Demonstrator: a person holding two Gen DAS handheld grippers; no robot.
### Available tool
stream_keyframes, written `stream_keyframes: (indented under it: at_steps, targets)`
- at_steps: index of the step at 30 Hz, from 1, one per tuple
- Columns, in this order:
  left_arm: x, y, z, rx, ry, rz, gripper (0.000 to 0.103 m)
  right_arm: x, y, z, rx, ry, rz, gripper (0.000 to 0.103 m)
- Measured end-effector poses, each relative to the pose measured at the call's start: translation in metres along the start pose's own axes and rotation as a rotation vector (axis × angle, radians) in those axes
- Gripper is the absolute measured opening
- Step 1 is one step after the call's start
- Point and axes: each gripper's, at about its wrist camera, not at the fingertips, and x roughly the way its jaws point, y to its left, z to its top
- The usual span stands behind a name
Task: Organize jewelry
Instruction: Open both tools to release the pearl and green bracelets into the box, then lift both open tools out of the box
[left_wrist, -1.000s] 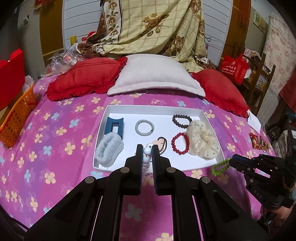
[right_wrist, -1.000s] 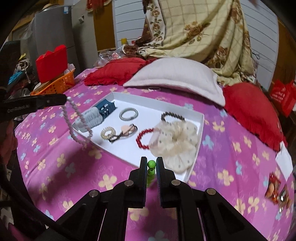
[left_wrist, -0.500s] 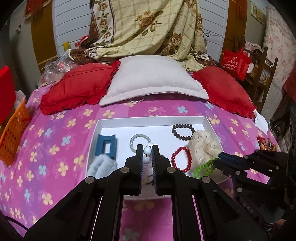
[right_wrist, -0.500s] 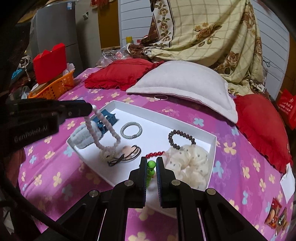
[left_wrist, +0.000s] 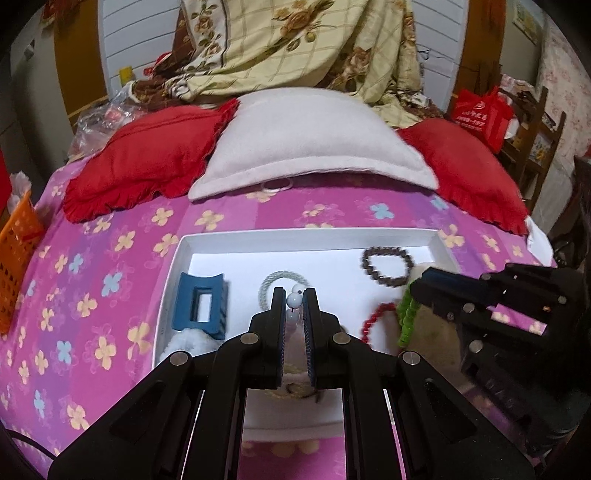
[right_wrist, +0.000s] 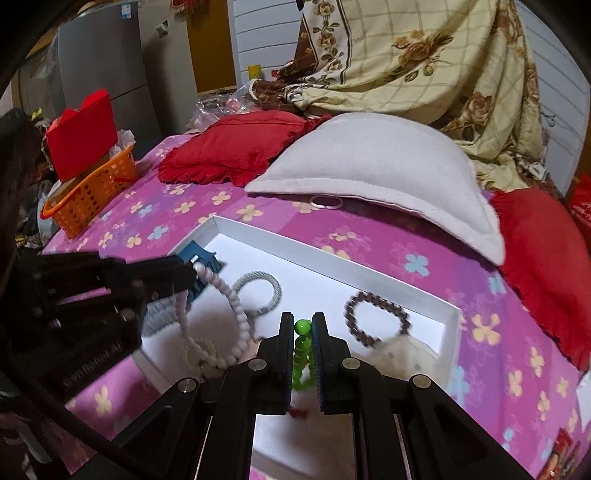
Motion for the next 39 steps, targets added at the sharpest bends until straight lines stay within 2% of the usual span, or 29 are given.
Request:
stream_keyframes:
  at_steps: [4, 14, 15, 17, 18, 19, 21, 27, 30, 36, 39]
  targets:
    - [0.017, 0.019, -0.005, -0.040, 0.029, 0.021, 0.008, 0.029, -0.003, 0.011, 0.012, 0.012, 0.027, 0.009]
    - [0.040, 0.036, -0.020, -0.070, 0.055, 0.030, 0.010, 0.090, -0.029, 0.013, 0.063, 0.085, -0.057, 0.009]
    - [0.041, 0.036, -0.021, -0.071, 0.052, 0.032, 0.012, 0.094, -0.031, 0.010, 0.073, 0.098, -0.068, 0.009]
    - [0.041, 0.036, -0.024, -0.072, 0.043, 0.045, 0.036, 0.097, -0.034, 0.005, 0.084, 0.121, -0.073, 0.009]
    - [0.042, 0.036, -0.025, -0.075, 0.039, 0.045, 0.042, 0.098, -0.034, 0.002, 0.088, 0.130, -0.078, 0.012]
    - [0.041, 0.037, -0.026, -0.078, 0.036, 0.041, 0.050, 0.097, -0.035, -0.001, 0.091, 0.133, -0.083, 0.023]
    - [0.040, 0.035, -0.028, -0.080, 0.034, 0.036, 0.054, 0.091, -0.033, -0.007, 0.096, 0.116, -0.081, 0.033]
    - [0.029, 0.026, -0.033, -0.073, 0.009, 0.064, 0.057, 0.052, -0.026, -0.018, 0.117, 0.038, -0.075, 0.034]
    - [0.021, 0.024, -0.036, -0.083, -0.001, 0.074, 0.057, 0.029, -0.020, -0.022, 0.127, -0.006, -0.108, 0.044]
    - [0.001, 0.018, -0.044, -0.083, -0.028, 0.101, 0.057, -0.009, -0.011, -0.040, 0.171, -0.063, -0.171, 0.047]
    - [-0.008, 0.014, -0.049, -0.089, -0.038, 0.103, 0.057, -0.023, -0.007, -0.049, 0.199, -0.086, -0.195, 0.057]
